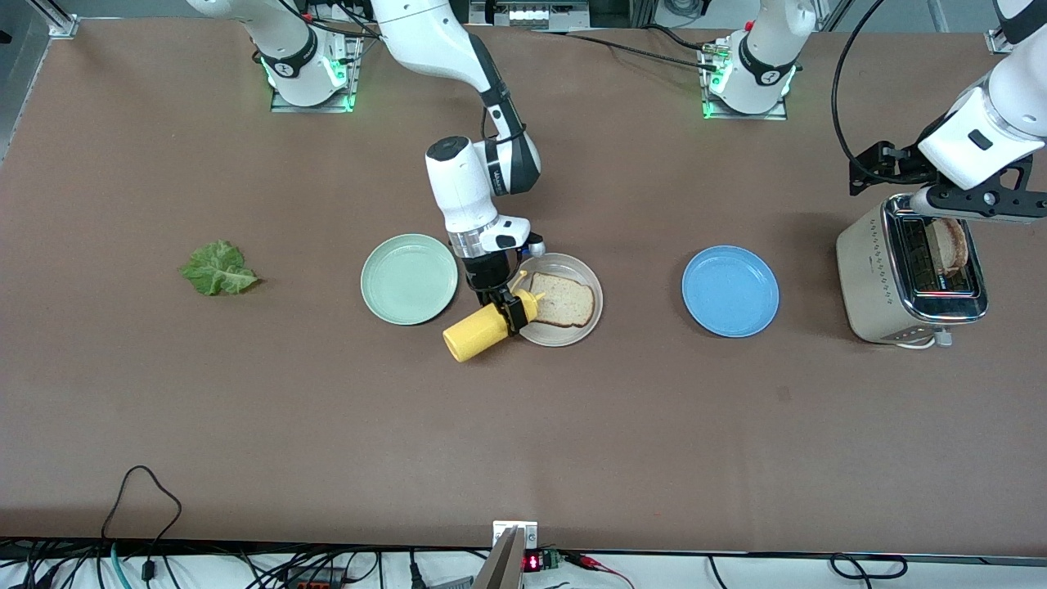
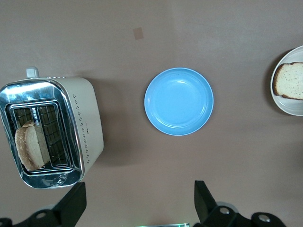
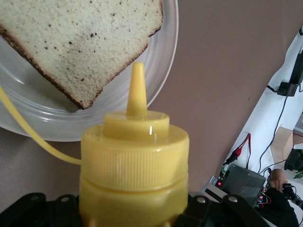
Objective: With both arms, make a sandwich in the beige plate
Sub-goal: 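Carry the mustard bottle back beside the green plate with the right gripper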
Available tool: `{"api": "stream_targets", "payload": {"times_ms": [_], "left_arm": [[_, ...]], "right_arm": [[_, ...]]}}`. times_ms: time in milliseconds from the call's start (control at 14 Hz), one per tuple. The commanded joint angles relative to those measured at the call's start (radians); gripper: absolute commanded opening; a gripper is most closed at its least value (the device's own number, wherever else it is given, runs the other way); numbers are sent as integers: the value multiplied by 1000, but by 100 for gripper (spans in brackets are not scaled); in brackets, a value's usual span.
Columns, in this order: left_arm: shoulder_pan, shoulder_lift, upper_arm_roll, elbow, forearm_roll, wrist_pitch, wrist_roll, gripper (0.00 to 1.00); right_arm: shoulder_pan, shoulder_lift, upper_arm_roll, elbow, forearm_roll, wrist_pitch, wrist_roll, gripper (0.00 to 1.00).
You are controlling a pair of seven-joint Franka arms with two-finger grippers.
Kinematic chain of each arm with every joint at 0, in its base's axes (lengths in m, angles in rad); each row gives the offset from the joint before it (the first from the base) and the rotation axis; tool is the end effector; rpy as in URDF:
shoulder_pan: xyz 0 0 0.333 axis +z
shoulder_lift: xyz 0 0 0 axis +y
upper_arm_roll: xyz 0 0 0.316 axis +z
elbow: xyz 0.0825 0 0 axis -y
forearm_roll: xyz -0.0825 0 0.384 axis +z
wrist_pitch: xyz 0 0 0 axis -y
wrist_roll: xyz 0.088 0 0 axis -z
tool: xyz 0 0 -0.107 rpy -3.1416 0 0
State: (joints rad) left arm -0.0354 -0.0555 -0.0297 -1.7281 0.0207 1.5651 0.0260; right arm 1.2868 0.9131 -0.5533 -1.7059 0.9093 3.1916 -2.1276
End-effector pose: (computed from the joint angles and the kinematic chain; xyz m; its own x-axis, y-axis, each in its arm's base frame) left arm 0.5303 -0.0327 0.5803 0.9901 -0.0902 -0.1079 -0.0929 -0.9955 -0.0194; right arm 0.5190 0.4606 0.2086 -0.5592 0.7959 -0.2319 0.5124 0.5517 0.6581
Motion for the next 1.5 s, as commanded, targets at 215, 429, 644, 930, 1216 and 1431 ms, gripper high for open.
{"api": "stream_targets", "payload": {"times_ms": [215,429,644,930,1216,1431], "left_arm": [[12,-6,4,19,-15,-16,11,100],[12,-7,-4,19,-15,-16,8,100],[12,-7,-6,21,-15,-16,6,100],[11,-6,-6,30,-13,-14,8,100],[12,-6,-6,30,-15,-16,9,100],[11,-6,-6,30,-13,-16,9,100]], "right_arm": [[-1,12,-58,78,22,-68,44,0],[0,12,-114,130,19,-186,217,0],[-15,-9,-128,161,28,-254,348,0],[-98,-74,-128,166,117,-411,364,0],[-232,-175,-126,164,157,-632,361,0],[-351,-244,-123,163,189,-841,332,0]]}}
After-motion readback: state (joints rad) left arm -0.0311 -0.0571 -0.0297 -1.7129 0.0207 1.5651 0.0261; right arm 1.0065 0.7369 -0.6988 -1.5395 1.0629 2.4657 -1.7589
